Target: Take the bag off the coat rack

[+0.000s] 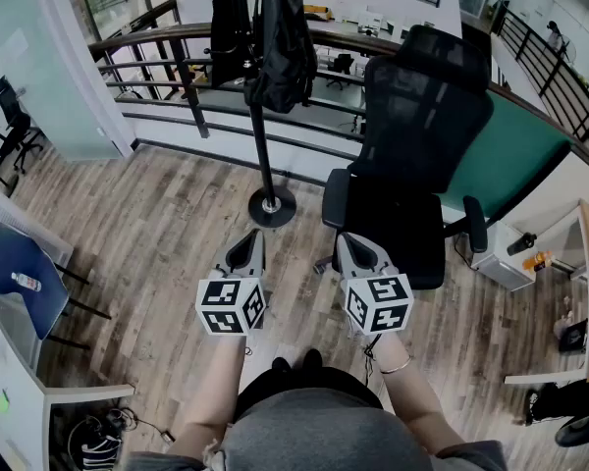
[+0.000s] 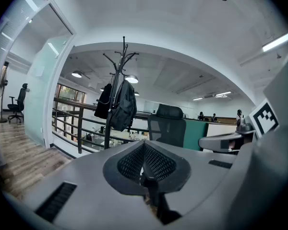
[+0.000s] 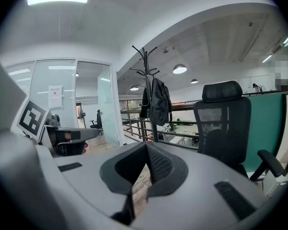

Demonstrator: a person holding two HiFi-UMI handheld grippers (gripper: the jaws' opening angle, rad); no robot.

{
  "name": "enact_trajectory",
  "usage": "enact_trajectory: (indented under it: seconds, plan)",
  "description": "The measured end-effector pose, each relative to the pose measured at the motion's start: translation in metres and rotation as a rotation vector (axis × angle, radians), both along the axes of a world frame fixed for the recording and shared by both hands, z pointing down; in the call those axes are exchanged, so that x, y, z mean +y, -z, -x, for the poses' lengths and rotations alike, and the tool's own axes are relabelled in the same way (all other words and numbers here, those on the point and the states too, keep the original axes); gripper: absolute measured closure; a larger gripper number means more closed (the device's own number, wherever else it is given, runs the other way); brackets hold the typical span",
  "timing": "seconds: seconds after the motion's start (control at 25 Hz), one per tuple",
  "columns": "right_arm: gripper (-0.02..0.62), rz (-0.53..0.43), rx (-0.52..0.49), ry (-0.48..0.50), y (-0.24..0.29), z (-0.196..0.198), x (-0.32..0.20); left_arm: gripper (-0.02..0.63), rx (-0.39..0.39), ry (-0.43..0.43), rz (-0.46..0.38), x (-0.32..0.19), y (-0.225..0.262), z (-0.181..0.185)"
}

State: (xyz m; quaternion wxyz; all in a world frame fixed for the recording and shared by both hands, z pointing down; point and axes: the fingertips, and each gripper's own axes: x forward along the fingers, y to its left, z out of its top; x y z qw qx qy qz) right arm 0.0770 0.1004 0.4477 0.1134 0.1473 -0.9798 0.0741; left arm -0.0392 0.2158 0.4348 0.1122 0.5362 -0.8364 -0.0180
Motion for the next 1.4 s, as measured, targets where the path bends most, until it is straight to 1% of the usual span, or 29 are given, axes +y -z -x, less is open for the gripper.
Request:
enact_trajectory:
  seconds: [0.12,0.24,0.56,0.72,0.76,0.8,0.84,0.92,1.04,1.12,1.24,1.4]
  plan:
    - [0.595,-0.006,-0.011,0.009,0.002,0.004,-0.005,0.584,-0.024,-0.001,-0.001,-0.007,0.003,0.003]
    - [0.594,-0.005,-0.016,0.02,-0.001,0.006,-0.009,0.584,-0.029,-0.005,-0.006,-0.014,0.002,0.002]
    - [0.591,0.026,-0.015,0.018,-0.012,-0.001,-0.016,0.581,0.018,0.025,0.009,-0.014,-0.011,-0.004]
    - [0.591,0.044,-0.044,0.024,-0.01,-0.001,-0.022,0.578,0.026,0.034,0.009,-0.015,-0.012,-0.005]
    - [0.574,0.047,-0.049,0.031,-0.009,0.0,-0.023,0.572,0.027,0.037,0.01,-0.015,-0.013,-0.005]
    - [0.541,0.048,-0.052,0.039,-0.008,0.002,-0.024,0.557,0.027,0.04,0.011,-0.016,-0.013,-0.004]
    - [0.529,0.051,-0.053,0.046,-0.008,0.004,-0.025,0.525,0.027,0.043,0.012,-0.017,-0.012,-0.004]
    - [0.518,0.058,-0.05,0.06,-0.007,0.009,-0.027,0.509,0.029,0.048,0.015,-0.019,-0.011,0.0]
    - [0.495,0.072,-0.042,0.079,-0.005,0.02,-0.031,0.489,0.036,0.059,0.018,-0.023,-0.01,0.01]
    - [0.466,0.081,-0.04,0.086,-0.003,0.031,-0.036,0.47,0.035,0.066,0.024,-0.03,-0.01,0.021]
    - [0.459,0.088,-0.041,0.086,-0.004,0.049,-0.049,0.446,0.029,0.071,0.029,-0.043,-0.012,0.041]
    - [0.454,0.086,-0.041,0.074,-0.003,0.077,-0.072,0.431,0.033,0.073,0.025,-0.065,-0.014,0.075]
